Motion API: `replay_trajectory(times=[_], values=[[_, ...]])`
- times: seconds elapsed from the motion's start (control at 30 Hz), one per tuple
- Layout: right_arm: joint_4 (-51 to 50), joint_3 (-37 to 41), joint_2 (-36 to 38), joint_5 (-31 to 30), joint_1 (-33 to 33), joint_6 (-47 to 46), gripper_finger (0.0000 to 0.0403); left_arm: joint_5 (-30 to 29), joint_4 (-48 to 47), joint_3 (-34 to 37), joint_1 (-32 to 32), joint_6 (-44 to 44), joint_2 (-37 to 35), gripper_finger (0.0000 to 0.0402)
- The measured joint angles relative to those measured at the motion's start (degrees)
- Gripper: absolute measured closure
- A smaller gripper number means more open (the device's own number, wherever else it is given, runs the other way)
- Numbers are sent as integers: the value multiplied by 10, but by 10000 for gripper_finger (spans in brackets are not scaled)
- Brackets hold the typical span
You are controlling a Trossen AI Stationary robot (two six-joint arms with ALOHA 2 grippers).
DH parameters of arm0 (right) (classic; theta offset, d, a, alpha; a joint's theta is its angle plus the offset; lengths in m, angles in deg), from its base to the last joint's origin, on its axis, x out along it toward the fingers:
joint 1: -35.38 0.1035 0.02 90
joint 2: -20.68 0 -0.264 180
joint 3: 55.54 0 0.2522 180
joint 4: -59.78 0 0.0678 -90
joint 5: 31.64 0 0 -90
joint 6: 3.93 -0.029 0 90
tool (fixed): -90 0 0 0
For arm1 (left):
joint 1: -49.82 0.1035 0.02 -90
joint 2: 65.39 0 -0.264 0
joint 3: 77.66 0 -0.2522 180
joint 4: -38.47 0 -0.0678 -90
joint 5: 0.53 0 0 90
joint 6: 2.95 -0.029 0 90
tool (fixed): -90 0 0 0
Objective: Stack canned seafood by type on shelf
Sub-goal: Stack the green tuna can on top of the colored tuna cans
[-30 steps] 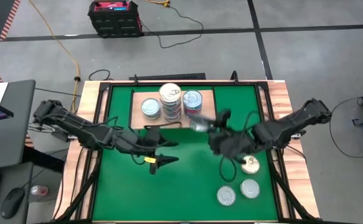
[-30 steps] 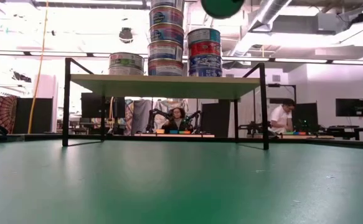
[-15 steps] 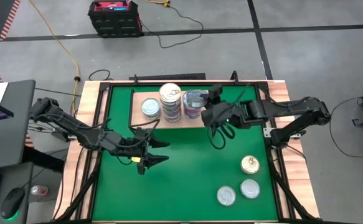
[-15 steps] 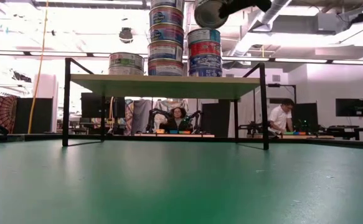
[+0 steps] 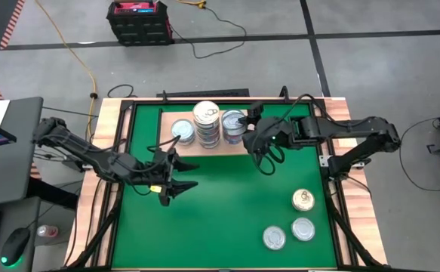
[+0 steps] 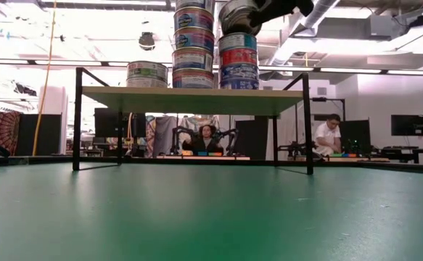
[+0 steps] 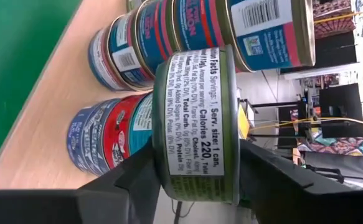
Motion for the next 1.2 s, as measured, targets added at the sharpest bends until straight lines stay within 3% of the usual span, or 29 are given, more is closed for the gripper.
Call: replay_trajectory(times=[0.3,0.6,1.2], values=[[-1,0,0,-1,-15,6,155,0,-11,0,0,5,-3,107],[-1,0,0,22,-36,68,166,1,-15,0,0,14,-3,107],[27,0,-5,-15,-77,162,172,-13,-15,-1,18,13,-3,107]])
